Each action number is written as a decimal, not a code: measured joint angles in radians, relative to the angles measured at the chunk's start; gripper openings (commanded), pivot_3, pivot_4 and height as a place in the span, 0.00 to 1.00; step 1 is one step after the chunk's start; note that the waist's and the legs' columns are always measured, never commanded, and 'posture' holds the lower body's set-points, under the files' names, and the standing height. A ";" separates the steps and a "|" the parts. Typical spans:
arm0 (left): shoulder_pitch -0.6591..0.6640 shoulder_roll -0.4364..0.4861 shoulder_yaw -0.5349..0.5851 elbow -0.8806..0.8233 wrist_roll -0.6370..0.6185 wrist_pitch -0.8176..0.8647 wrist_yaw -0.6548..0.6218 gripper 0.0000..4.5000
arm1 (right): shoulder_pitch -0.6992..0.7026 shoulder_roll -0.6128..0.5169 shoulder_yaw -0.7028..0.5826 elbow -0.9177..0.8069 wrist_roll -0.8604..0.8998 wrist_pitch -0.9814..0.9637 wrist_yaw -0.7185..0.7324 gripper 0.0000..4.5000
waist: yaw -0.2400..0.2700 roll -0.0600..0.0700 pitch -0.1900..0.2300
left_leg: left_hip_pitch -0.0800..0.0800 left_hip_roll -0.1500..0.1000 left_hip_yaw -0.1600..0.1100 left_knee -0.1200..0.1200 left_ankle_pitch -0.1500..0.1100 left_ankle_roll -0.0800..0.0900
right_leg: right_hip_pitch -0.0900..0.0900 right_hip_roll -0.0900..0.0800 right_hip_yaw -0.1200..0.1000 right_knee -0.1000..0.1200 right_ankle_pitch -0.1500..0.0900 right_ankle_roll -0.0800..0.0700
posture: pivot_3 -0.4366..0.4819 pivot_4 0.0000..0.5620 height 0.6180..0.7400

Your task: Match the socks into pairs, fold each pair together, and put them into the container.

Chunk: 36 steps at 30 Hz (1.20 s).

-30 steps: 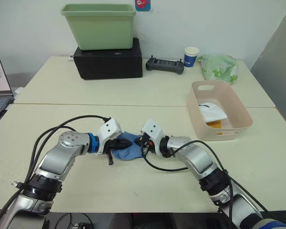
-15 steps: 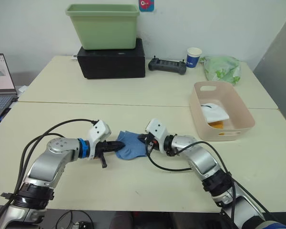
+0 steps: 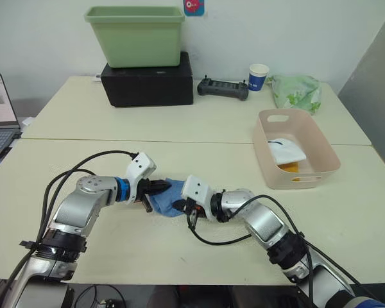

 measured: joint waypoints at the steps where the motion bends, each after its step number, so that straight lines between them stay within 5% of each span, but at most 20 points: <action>1: 0.000 0.000 0.001 0.004 0.004 -0.006 0.000 0.00 | 0.011 -0.015 0.000 -0.011 0.000 -0.003 0.008 0.00 | 0.000 0.000 0.000 | 0.000 0.000 0.000 0.000 0.000 0.000 | 0.000 0.000 0.000 0.000 0.000 0.000 | 0.48 0.27 0.92; 12: 0.067 0.097 0.060 -0.178 -0.058 0.038 -0.082 0.00 | 0.103 -0.041 -0.189 -0.244 0.120 0.177 -0.035 0.00 | 0.000 0.000 0.000 | 0.000 0.000 -0.001 -0.001 0.000 0.000 | 0.000 0.000 0.000 0.000 0.000 0.000 | 0.48 0.27 0.92; 20: 0.069 0.066 0.024 -0.067 -0.026 0.031 -0.087 0.00 | 0.127 -0.078 -0.251 -0.339 0.212 0.399 -0.063 0.00 | 0.001 0.000 0.000 | 0.000 0.000 0.000 -0.001 0.000 0.000 | 0.000 0.000 0.000 0.000 0.000 0.000 | 0.48 0.27 0.92; 23: 0.063 0.075 0.010 -0.049 0.005 -0.025 -0.105 0.00 | 0.093 -0.055 -0.316 -0.334 0.304 0.567 -0.067 0.13 | 0.001 0.000 0.000 | 0.000 0.000 0.000 -0.001 0.000 0.000 | 0.000 0.000 0.000 0.000 0.000 0.000 | 0.48 0.27 0.92; 34: 0.092 0.086 0.020 -0.040 0.013 -0.085 -0.109 0.00 | -0.016 0.073 -0.419 -0.148 0.378 0.782 -0.193 0.96 | -0.004 0.000 0.000 | 0.001 0.000 0.001 -0.001 0.000 0.000 | 0.000 0.000 0.001 0.000 0.000 0.000 | 0.48 0.27 0.92; 36: 0.096 0.086 0.023 -0.041 0.013 -0.085 -0.107 0.00 | -0.044 0.095 -0.409 -0.123 0.376 0.786 -0.208 0.99 | -0.007 0.000 0.000 | 0.001 0.000 0.001 -0.001 0.000 0.000 | 0.000 0.000 0.001 0.001 0.000 0.000 | 0.48 0.27 0.92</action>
